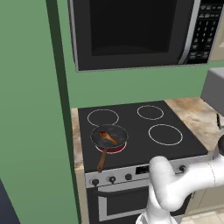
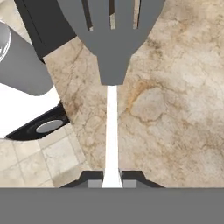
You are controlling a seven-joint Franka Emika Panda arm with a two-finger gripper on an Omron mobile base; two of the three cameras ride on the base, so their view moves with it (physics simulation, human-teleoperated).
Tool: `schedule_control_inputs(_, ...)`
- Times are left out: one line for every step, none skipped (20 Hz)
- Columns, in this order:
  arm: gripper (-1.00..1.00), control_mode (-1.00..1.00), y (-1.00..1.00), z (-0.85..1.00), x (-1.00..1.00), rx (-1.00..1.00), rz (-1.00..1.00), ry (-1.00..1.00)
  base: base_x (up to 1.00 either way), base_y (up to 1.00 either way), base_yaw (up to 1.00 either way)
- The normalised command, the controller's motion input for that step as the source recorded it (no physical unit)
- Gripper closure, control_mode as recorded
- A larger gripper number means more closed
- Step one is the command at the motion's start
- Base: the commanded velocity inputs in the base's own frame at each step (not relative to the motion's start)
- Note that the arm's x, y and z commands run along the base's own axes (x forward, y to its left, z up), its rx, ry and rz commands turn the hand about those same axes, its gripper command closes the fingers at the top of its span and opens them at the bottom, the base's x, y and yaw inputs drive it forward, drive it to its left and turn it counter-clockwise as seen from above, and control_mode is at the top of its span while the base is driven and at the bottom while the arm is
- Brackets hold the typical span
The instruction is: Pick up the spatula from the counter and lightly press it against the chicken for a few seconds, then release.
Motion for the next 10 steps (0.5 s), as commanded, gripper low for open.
schedule_control_inputs(1.0, -1.0, 0.73, 0.26, -0.72, 0.0, 0.05, -0.2, 0.0, 0.0, 0.0)
schedule_control_inputs(1.0, -1.0, 0.74, 0.22, -0.82, 0.0, 0.04, -0.23, 0.0, 0.0, 0.0)
schedule_control_inputs(1.0, -1.0, 0.73, 0.2, -0.91, 0.0, 0.03, -0.26, 0.0, 0.0, 0.0)
schedule_control_inputs(1.0, -1.0, 0.75, 0.16, -0.98, 0.0, 0.01, -0.3, 0.0, 0.0, 0.0)
schedule_control_inputs(1.0, -1.0, 0.76, 0.12, -1.0, 0.0, 0.0, -0.35, 0.0, 0.0, 0.0)
schedule_control_inputs(1.0, -1.0, 0.78, 0.09, -1.0, 0.0, 0.0, -0.37, 0.0, 0.0, 0.0)
schedule_control_inputs(1.0, -1.0, 0.83, 0.03, -1.0, 0.0, 0.0, -0.41, 0.0, 0.0, 0.0)
schedule_control_inputs(1.0, -1.0, 0.87, 0.02, -1.0, 0.0, 0.0, -0.42, 0.0, 0.0, 0.0)
schedule_control_inputs(1.0, -1.0, 0.91, 0.02, -1.0, 0.0, 0.0, -0.43, 0.0, 0.0, 0.0)
schedule_control_inputs(1.0, -1.0, 0.95, 0.06, -1.0, 0.0, 0.0, -0.42, 0.0, 0.0, 0.0)
